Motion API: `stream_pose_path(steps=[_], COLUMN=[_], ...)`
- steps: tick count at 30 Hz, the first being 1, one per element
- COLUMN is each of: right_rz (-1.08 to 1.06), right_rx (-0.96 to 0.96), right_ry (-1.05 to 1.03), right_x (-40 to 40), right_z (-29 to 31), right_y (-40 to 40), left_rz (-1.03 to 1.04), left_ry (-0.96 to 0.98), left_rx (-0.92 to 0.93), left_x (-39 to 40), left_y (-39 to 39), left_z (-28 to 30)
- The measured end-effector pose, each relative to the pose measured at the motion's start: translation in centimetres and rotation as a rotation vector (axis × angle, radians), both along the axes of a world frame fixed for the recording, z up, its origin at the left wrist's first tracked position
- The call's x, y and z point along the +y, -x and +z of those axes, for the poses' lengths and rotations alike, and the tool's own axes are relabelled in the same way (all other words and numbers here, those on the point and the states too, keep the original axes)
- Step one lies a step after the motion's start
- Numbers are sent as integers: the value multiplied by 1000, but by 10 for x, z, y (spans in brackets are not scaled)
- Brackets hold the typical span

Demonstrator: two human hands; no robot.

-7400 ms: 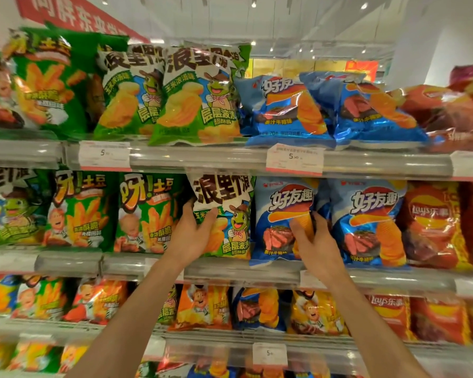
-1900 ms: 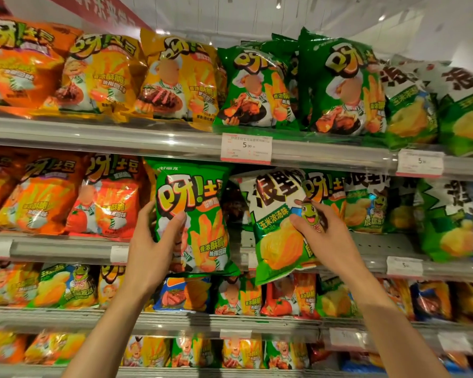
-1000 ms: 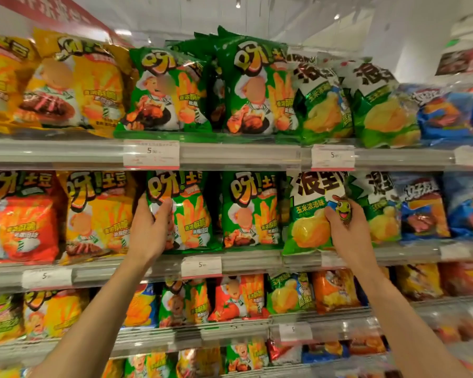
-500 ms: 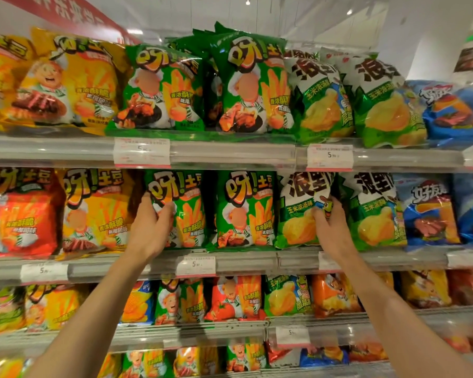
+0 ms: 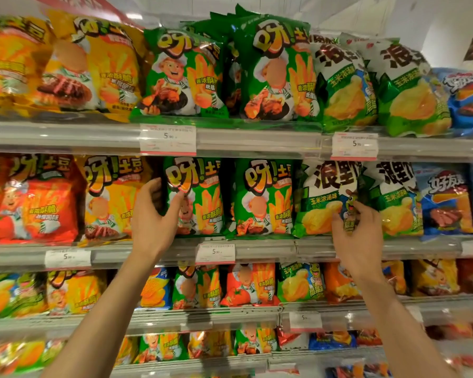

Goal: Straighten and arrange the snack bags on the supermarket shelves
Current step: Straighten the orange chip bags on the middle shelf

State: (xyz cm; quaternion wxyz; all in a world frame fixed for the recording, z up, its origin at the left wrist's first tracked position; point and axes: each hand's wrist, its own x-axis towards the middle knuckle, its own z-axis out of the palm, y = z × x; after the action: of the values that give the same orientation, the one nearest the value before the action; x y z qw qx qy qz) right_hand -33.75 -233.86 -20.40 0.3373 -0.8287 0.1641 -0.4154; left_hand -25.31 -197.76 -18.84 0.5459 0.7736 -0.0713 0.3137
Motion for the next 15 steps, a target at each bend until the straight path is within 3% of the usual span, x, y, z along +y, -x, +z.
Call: stream_pose_path(steps=[7,11,15], right_rz=[312,404,508], right_rx=[63,218,283], right_ry=[-272,-301,-456], right_x=[73,124,168], right_z=[-23,-42,-54], right_y=[27,26,25], left_rz=[-106,-206,-206], left_ry=[67,95,178], left_rx=[-46,70,175], left_x=[29,51,74], left_y=[20,39,59], left_z=[-15,-37,-62])
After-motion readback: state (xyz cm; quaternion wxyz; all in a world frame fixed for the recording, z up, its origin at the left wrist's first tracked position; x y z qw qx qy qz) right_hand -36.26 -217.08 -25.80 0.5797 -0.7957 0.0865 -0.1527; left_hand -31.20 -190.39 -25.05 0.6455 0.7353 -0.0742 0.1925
